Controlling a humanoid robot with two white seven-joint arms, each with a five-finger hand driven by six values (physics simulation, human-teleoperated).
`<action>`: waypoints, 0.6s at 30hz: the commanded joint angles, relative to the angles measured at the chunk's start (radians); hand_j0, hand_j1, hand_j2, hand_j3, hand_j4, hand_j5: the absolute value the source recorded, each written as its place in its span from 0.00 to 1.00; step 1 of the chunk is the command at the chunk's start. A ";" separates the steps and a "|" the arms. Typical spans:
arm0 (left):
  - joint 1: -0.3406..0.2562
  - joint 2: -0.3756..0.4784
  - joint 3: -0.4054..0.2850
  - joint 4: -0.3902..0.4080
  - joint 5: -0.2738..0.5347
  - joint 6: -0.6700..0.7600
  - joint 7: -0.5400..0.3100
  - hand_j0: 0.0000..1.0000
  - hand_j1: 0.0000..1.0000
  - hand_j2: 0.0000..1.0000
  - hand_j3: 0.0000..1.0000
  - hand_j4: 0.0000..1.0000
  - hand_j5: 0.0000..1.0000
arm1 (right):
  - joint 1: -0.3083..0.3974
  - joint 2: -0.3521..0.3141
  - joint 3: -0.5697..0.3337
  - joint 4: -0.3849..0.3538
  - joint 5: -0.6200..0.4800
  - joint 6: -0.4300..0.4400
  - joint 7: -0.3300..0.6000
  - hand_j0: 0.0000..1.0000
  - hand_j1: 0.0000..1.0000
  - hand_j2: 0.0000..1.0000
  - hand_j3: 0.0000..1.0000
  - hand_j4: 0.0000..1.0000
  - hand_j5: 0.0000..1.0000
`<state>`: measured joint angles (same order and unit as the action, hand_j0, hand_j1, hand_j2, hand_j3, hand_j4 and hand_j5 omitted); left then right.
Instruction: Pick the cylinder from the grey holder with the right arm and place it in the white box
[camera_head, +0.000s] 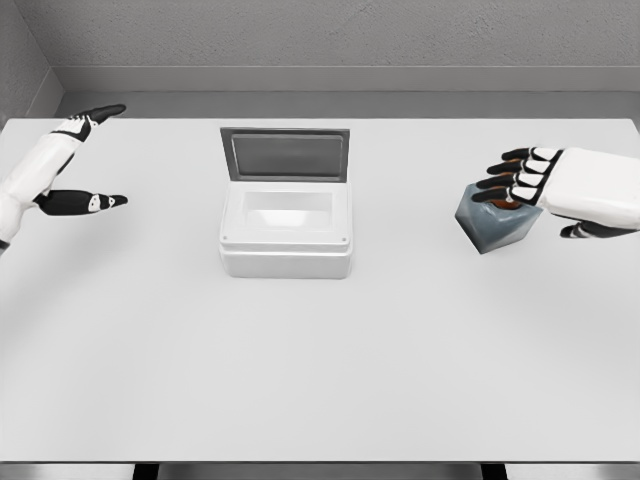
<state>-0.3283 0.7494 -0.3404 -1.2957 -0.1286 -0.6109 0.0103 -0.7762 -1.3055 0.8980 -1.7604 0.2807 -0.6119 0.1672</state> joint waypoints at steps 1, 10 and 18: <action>0.000 0.002 0.003 -0.002 0.006 0.000 0.000 1.00 1.00 1.00 1.00 1.00 1.00 | 0.000 0.002 0.004 -0.001 -0.005 0.001 -0.003 1.00 1.00 1.00 1.00 1.00 1.00; -0.006 0.001 0.001 0.000 0.020 0.000 -0.001 1.00 1.00 1.00 1.00 1.00 1.00 | -0.098 0.009 -0.001 0.019 -0.011 0.001 0.072 1.00 1.00 1.00 1.00 1.00 1.00; -0.058 -0.042 -0.008 0.003 0.563 0.098 -0.604 1.00 1.00 1.00 1.00 1.00 1.00 | -0.279 0.341 0.053 0.314 -0.083 0.001 0.444 0.99 0.99 0.99 0.99 0.99 0.99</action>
<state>-0.3958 0.7173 -0.3471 -1.2936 0.2860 -0.5602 -0.4405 -1.0692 -1.0313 0.9308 -1.5140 0.2049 -0.6125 0.5752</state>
